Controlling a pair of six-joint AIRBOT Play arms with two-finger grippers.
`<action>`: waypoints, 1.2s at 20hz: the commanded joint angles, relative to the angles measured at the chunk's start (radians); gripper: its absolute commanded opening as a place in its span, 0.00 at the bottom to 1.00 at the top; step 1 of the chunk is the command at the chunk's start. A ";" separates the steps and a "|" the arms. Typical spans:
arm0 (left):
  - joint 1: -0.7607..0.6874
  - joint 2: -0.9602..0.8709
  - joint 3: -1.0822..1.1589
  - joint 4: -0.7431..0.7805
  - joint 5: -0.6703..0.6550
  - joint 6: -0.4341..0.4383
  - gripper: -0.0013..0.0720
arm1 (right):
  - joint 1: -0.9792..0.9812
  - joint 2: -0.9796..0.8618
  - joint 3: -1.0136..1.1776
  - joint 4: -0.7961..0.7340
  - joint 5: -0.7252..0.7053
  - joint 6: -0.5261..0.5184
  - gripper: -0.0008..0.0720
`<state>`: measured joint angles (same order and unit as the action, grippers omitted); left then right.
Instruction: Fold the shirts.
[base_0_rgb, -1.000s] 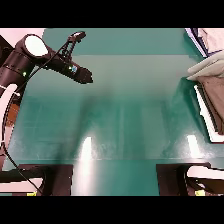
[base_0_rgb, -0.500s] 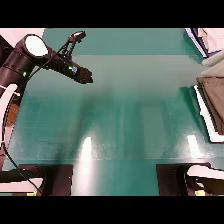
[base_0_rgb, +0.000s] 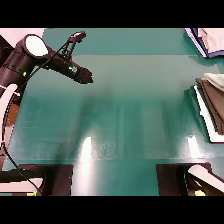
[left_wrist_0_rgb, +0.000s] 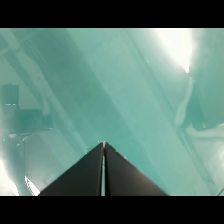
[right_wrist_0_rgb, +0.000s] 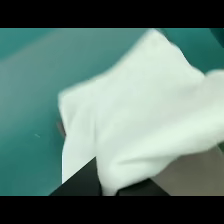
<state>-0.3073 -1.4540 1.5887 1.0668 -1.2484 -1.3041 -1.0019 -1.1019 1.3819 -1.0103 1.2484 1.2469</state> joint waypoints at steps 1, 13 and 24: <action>0.000 0.000 0.000 0.000 0.000 0.003 0.05 | -0.084 0.110 -0.184 -0.188 0.037 0.048 0.19; 0.001 0.000 0.000 0.000 0.034 0.003 0.05 | 0.023 0.262 -0.287 0.103 0.010 0.048 0.75; 0.000 0.000 0.000 -0.001 0.011 0.002 0.05 | 0.656 0.262 -0.287 0.145 -0.139 0.046 0.04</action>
<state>-0.3073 -1.4540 1.5887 1.0660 -1.2362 -1.3014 -0.4530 -0.8413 1.0954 -0.8780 1.1454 1.2930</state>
